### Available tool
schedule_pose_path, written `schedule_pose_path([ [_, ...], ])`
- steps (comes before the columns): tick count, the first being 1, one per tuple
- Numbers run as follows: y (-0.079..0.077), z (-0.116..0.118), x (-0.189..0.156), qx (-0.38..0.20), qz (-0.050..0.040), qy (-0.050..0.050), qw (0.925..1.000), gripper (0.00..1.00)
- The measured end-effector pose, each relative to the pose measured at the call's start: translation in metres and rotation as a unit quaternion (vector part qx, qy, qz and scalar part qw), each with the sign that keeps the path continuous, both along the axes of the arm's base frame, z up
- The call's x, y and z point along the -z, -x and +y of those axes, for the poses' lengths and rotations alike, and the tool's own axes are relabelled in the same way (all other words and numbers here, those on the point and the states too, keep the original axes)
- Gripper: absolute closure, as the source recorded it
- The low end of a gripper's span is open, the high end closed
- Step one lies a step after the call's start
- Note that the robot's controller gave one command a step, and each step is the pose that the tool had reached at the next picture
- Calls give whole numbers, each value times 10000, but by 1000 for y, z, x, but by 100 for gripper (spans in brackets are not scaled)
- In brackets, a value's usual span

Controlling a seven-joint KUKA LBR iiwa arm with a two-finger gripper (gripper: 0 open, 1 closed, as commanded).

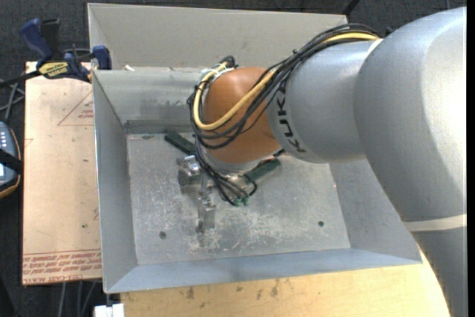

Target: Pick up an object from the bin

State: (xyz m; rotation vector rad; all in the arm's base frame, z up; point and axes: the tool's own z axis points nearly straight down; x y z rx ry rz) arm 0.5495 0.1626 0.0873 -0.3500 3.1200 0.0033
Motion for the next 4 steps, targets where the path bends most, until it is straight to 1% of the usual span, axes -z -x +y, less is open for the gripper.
schedule_pose_path([
  [1, -31, -30, 13, 204, -28, -6, 9998, 0],
  [2, -59, -22, -19, 255, 10, 9, 9997, 0],
  [3, -76, -29, -28, 362, -40, -9, 9993, 0],
  [4, -114, -45, 7, -686, -93, -19, 9976, 100],
])
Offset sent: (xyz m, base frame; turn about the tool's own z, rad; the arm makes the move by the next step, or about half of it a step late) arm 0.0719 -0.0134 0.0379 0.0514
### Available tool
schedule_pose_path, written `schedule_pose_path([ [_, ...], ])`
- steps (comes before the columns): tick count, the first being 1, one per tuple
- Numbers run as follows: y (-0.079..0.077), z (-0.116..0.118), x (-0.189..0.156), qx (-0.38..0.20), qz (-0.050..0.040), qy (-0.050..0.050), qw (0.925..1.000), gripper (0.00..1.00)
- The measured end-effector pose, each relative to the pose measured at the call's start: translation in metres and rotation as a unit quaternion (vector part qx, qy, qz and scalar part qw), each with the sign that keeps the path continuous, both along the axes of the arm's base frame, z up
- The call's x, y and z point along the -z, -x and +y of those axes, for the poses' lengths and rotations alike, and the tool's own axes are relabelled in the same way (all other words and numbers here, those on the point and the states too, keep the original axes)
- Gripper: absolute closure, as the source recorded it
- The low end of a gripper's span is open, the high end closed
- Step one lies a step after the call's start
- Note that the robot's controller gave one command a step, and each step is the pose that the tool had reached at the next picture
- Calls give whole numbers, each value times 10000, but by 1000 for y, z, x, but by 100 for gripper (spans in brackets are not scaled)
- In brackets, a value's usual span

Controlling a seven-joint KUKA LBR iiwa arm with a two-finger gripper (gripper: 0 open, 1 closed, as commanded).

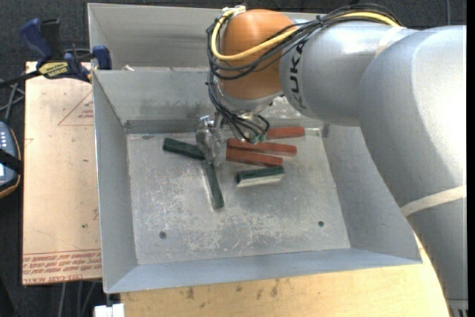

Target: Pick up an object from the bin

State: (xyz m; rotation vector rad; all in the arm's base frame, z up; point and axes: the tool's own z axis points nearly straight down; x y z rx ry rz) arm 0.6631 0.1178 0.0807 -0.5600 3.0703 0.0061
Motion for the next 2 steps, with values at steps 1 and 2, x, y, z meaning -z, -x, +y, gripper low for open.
schedule_pose_path([
  [1, 4, -2, 7, -3, 51, 19, 10000, 0],
  [2, 5, -2, 9, -4, 72, 24, 10000, 100],
])
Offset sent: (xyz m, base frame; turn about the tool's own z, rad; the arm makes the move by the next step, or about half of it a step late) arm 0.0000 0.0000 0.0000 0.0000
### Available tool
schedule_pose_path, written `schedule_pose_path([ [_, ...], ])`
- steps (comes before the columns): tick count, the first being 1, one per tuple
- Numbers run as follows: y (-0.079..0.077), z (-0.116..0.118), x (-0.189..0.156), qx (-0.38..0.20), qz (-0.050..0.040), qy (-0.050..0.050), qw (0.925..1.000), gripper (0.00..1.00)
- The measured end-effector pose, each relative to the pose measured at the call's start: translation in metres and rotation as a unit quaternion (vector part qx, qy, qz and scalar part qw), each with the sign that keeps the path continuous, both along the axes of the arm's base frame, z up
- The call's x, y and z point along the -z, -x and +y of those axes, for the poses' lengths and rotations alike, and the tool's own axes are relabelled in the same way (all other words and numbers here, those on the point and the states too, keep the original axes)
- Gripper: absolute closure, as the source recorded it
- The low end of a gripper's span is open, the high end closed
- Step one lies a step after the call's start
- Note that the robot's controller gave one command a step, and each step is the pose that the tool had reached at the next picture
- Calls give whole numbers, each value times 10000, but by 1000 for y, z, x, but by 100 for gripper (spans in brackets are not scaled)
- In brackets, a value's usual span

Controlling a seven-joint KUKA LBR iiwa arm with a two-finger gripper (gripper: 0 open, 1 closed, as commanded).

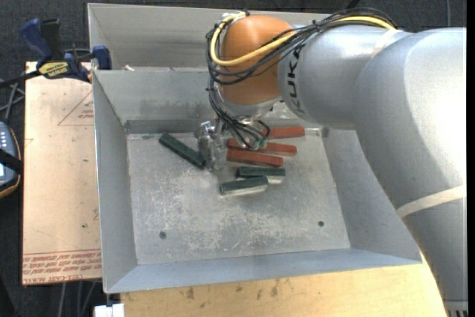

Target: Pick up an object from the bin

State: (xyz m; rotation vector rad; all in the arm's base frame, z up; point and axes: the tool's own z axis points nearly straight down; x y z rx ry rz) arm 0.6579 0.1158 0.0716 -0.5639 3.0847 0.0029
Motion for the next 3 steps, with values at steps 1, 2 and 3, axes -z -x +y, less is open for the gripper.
schedule_pose_path([
  [1, 1, 0, 1, -2, 8, 1, 10000, 0],
  [2, 1, 0, 1, -1, 10, 1, 10000, 0],
  [3, 5, -36, -5, 66, 20, 2, 10000, 0],
])
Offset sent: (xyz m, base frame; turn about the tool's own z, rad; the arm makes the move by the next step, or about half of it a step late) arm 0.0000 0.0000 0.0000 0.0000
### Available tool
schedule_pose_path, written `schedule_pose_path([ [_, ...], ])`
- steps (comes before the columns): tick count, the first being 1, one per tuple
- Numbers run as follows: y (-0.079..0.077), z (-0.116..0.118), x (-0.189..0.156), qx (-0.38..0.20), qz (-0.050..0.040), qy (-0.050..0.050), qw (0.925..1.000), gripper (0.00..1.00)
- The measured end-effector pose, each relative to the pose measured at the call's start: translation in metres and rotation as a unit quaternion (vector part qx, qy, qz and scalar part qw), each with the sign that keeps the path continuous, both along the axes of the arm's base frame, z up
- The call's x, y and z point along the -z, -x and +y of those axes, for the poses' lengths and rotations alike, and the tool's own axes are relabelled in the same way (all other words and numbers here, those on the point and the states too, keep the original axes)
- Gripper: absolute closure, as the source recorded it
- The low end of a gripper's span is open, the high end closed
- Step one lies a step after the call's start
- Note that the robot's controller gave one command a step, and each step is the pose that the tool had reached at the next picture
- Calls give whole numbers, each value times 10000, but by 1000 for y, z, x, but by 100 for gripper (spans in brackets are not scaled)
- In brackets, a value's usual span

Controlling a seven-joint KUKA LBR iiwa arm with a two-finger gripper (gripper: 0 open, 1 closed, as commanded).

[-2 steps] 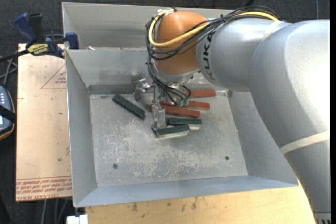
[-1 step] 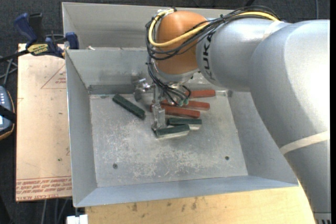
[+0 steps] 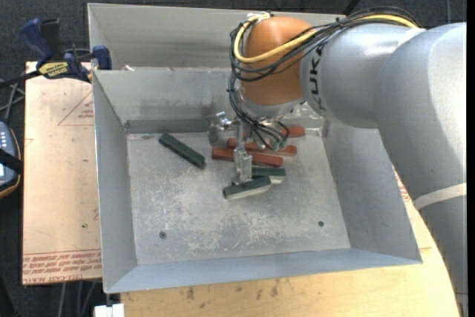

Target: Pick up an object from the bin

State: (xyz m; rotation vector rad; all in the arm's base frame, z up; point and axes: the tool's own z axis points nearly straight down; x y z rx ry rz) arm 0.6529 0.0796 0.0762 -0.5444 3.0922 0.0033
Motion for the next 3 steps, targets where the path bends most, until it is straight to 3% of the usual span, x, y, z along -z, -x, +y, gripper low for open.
schedule_pose_path([
  [1, -1, -39, -1, 75, 12, 9, 10000, 100],
  [2, -1, -34, -1, 97, 12, 9, 10000, 100],
  [3, 37, -58, -177, 1, -31, 5, 10000, 100],
])
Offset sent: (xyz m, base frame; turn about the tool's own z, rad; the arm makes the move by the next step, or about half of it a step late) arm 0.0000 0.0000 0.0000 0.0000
